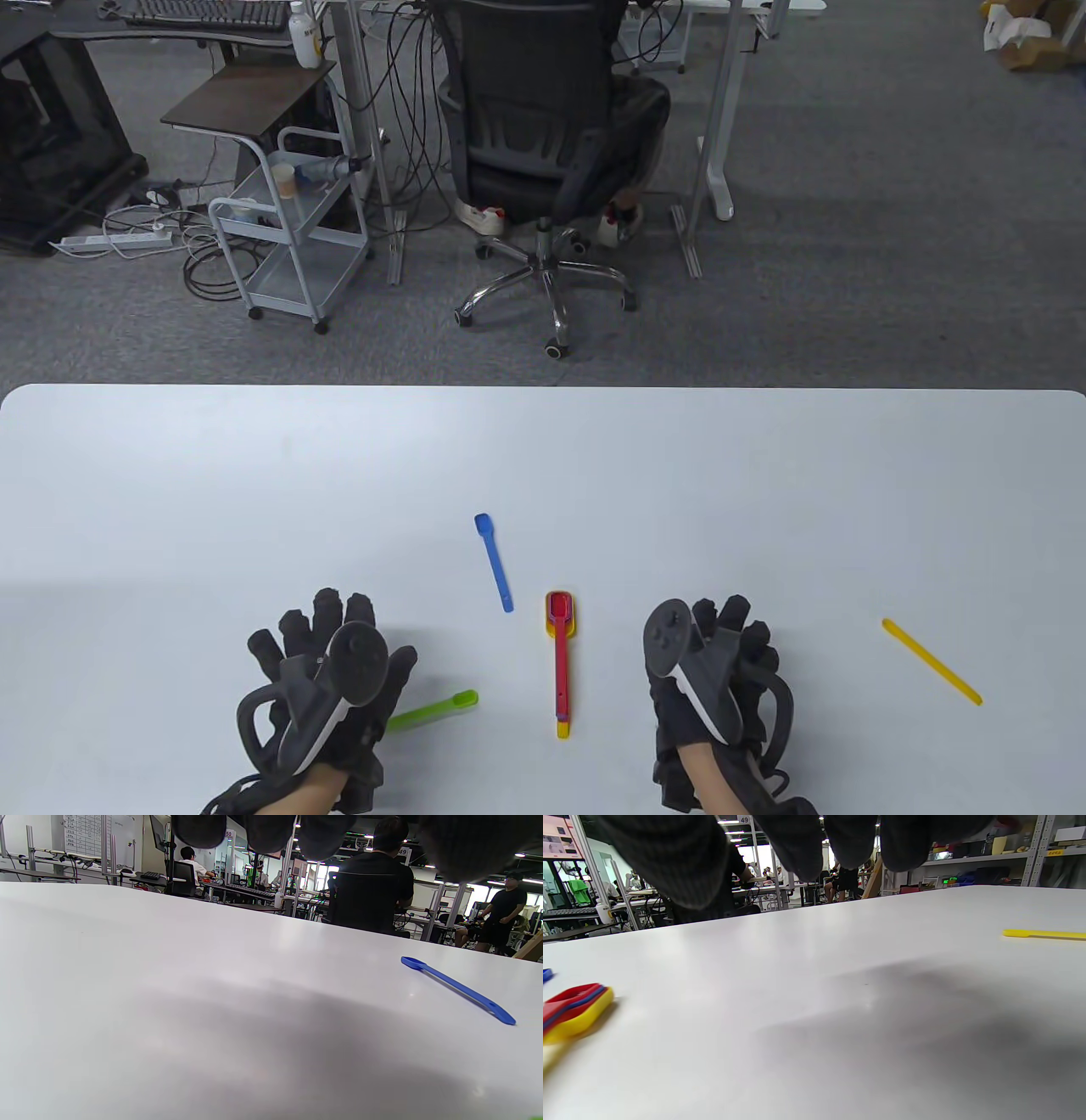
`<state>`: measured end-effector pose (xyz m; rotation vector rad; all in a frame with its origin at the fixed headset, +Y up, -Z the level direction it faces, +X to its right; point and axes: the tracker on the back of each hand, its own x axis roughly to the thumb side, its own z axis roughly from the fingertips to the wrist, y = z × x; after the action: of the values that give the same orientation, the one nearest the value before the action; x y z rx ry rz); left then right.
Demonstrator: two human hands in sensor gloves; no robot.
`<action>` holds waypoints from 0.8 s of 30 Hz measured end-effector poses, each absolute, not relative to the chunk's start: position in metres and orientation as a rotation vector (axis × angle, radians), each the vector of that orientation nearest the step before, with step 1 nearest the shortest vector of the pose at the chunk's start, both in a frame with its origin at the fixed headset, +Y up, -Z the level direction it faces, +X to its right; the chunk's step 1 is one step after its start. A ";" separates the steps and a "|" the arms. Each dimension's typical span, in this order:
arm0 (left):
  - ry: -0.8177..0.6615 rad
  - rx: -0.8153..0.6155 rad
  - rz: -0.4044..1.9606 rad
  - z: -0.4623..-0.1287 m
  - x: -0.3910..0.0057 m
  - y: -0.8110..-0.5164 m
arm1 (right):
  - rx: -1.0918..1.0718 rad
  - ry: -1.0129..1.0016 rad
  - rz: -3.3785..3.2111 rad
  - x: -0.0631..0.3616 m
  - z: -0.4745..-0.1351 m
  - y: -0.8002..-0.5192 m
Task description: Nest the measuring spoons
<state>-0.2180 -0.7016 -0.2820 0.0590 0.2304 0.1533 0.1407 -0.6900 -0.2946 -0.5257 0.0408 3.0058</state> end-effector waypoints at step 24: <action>0.218 0.091 0.144 -0.284 -0.208 -0.705 | -0.415 -0.171 2.942 0.204 -0.292 -0.714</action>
<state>-0.2083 -0.7052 -0.2844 0.0910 0.2178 0.1443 0.2045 -0.7136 -0.2918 -0.4147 -0.1714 2.9425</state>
